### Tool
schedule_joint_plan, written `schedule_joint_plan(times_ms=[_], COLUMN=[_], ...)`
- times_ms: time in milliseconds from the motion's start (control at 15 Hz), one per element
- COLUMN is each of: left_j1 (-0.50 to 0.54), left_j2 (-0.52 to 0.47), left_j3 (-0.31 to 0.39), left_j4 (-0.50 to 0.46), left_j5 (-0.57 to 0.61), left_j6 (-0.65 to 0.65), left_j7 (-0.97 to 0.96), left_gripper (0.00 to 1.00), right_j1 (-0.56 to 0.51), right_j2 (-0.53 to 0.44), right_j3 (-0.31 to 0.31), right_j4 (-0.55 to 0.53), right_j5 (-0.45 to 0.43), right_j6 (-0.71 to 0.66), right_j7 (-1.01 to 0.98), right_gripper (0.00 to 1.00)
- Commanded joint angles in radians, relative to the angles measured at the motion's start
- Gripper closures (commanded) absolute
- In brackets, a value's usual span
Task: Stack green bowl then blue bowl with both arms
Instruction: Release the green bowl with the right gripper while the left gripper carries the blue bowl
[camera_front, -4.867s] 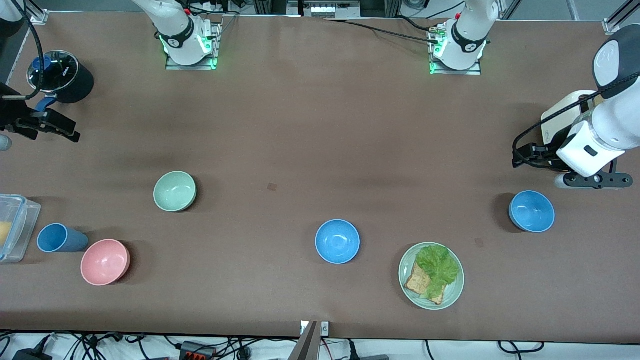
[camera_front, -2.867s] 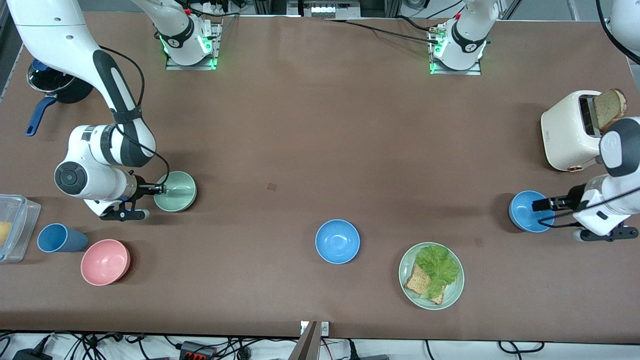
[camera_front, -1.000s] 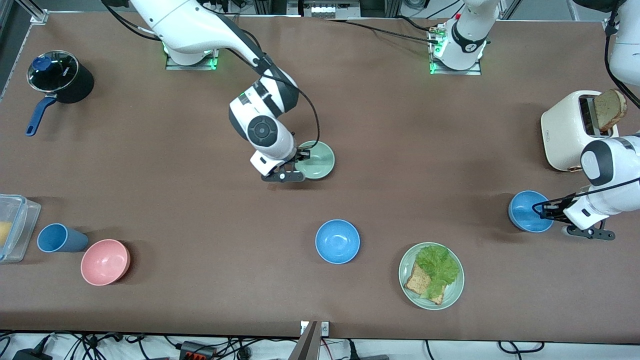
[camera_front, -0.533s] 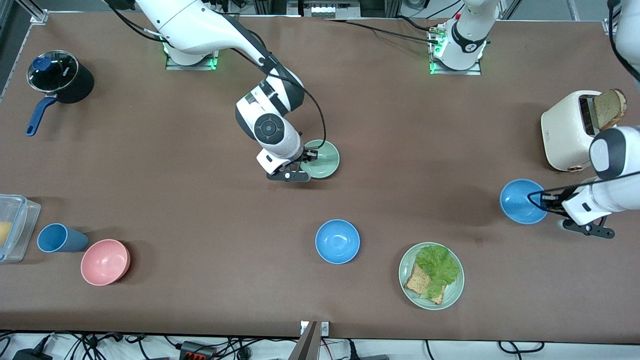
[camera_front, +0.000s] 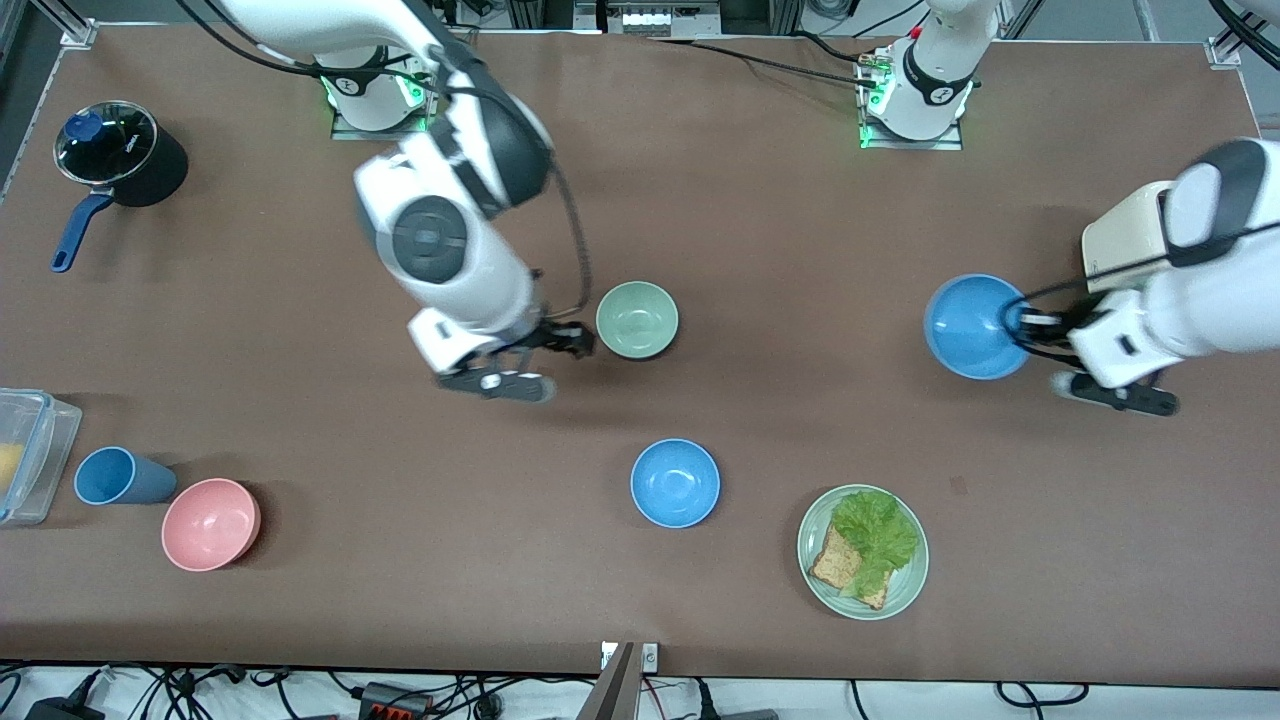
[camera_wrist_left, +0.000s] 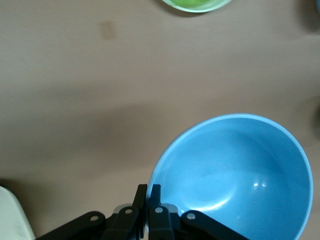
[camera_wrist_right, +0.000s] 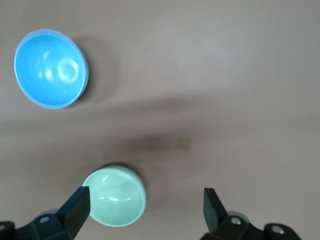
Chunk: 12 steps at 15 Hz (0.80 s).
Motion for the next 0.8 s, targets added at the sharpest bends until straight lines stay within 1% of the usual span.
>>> schedule_joint_plan(times_ms=[0,67,133,200,267,333,467,600,733], left_j1=[0.016,0.012,0.0,-0.041,-0.095,-0.134,-0.19,-0.243,-0.328], left_j2=[-0.015,0.002,0.035,0.063,0.086,0.089,0.117,0.14,0.164], left_j3=[-0.178,-0.237,-0.277,-0.283,-0.282,-0.279,-0.271,-0.252,-0.205], left_j4=[-0.035,-0.037,-0.038,-0.047,-0.059,-0.075,-0.113,-0.153,-0.144], left_j5=[-0.014,-0.014,-0.014,-0.014,-0.011,-0.005,0.008,0.044,0.093], left_j6=[-0.004,0.022,0.082,0.129,0.174,0.22,0.309,0.386,0.395], left_j7=[-0.261,-0.334,-0.398,-0.467,-0.527,-0.578,-0.641,-0.704,-0.762], left_gripper=[1.0,1.0,1.0,1.0,1.0,1.0,1.0,1.0,1.0], right_j1=[-0.099,-0.151,-0.199,-0.237,-0.27,-0.294,-0.34,-0.411,-0.469], right_j2=[0.004,-0.019,-0.033,-0.048,-0.056,-0.061,-0.079,-0.139,-0.2], right_j3=[-0.005,-0.003,0.0,0.001,0.001,0.001,-0.002,-0.002,-0.003], right_j4=[0.077,0.077,0.077,0.077,0.075,0.075,0.069,-0.01,-0.055], right_j5=[-0.015,-0.015,-0.011,-0.01,-0.01,-0.01,-0.014,-0.005,-0.002], right_j6=[-0.083,-0.083,-0.087,-0.093,-0.11,-0.13,-0.146,-0.135,-0.142], right_j7=[-0.131,-0.163,-0.171,-0.174,-0.186,-0.225,-0.294,-0.375,-0.485], right_gripper=[0.0,0.0,0.0,0.0,0.0,0.0,0.0,0.0,0.0])
